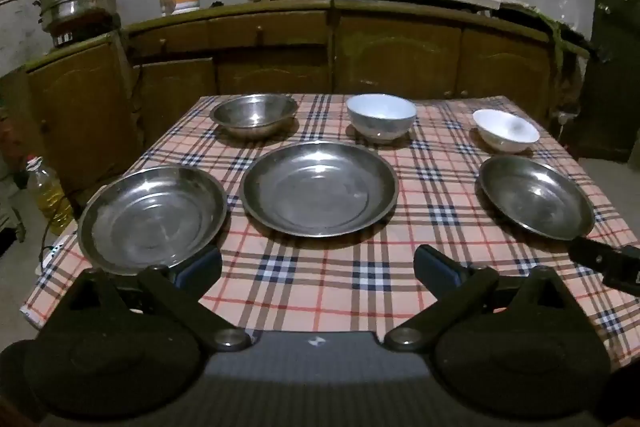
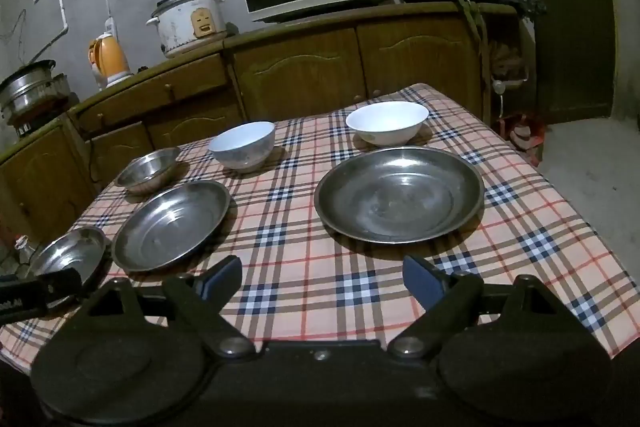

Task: Organize plates and bowls

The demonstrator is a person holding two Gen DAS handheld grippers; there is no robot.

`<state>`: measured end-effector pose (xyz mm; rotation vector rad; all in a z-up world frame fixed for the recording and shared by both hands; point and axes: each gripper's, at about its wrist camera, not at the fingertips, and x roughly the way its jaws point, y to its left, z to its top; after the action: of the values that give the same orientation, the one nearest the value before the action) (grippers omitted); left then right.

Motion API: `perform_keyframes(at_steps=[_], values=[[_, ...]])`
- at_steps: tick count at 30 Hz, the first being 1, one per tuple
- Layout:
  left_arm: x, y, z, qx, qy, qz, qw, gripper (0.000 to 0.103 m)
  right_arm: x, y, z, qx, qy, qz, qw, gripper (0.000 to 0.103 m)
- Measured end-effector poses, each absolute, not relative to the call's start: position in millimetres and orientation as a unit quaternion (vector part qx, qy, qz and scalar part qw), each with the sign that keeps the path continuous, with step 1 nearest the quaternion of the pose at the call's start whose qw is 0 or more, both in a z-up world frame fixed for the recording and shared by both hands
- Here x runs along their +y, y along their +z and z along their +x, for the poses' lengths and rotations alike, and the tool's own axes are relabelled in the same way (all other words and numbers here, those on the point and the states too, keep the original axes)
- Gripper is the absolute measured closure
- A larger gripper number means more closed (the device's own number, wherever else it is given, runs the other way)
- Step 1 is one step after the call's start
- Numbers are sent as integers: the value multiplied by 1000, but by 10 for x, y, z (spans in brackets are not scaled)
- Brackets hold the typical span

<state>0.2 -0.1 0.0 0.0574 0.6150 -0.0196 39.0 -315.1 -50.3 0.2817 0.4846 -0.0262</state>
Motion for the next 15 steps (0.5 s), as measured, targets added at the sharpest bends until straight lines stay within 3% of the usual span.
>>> perform_keyframes(at_steps=[15], values=[[-93, 95, 120, 315, 0, 19, 949, 0, -3136, -520, 409, 245, -17, 131, 960, 0]])
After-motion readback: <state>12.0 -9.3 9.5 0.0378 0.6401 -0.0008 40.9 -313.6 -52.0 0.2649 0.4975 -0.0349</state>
